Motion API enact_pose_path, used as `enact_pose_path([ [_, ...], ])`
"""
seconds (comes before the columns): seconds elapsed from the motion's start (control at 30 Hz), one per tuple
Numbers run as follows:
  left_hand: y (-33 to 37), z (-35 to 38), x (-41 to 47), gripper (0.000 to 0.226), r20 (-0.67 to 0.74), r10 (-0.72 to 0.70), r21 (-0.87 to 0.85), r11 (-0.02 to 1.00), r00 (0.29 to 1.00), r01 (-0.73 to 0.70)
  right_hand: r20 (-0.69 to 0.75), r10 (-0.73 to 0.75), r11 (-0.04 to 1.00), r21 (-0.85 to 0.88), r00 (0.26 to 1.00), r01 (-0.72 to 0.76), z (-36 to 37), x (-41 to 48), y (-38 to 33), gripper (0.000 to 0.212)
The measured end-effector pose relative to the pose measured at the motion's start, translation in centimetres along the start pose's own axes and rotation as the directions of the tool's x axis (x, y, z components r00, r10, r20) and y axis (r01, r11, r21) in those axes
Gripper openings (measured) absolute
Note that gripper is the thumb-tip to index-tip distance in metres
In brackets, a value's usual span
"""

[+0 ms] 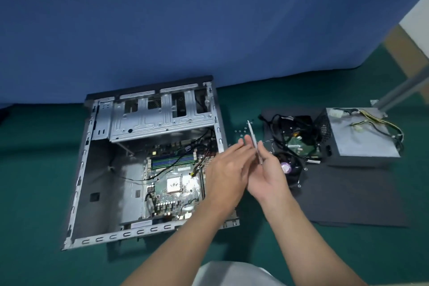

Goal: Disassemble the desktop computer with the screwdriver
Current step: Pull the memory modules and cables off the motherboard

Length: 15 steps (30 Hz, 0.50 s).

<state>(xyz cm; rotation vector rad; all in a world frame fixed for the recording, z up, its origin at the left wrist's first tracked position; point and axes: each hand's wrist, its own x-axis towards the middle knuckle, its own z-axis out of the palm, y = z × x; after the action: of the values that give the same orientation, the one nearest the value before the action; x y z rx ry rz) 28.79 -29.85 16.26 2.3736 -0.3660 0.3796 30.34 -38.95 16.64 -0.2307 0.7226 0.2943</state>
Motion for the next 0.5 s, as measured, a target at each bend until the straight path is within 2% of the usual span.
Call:
enact_pose_path([
  [0.1,-0.6,1.5,0.3,0.024,0.113,-0.022,0.067,0.998,0.993,0.015,-0.007,-0.002,0.999,0.047,1.000,0.002,0.1,1.1,-0.5,0.035],
  [0.2,-1.8,1.5,0.2,0.039,0.206,-0.088,0.137,0.989,0.974,0.061,-0.037,-0.002,1.000,0.015,0.999,0.002,0.1,3.2,-1.4,0.030],
  [0.33,-2.5,1.6,-1.4,0.051,0.267,-0.266,0.252,0.947,0.926,0.199,-0.117,-0.065,0.997,-0.047,0.991,0.060,0.1,7.4,-3.0,0.020],
  [0.5,-2.6,1.7,-1.3,0.057,0.283,-0.286,0.354,0.918,0.916,0.177,-0.196,-0.144,0.948,-0.307,0.970,0.079,-0.3,12.2,-3.5,0.012],
])
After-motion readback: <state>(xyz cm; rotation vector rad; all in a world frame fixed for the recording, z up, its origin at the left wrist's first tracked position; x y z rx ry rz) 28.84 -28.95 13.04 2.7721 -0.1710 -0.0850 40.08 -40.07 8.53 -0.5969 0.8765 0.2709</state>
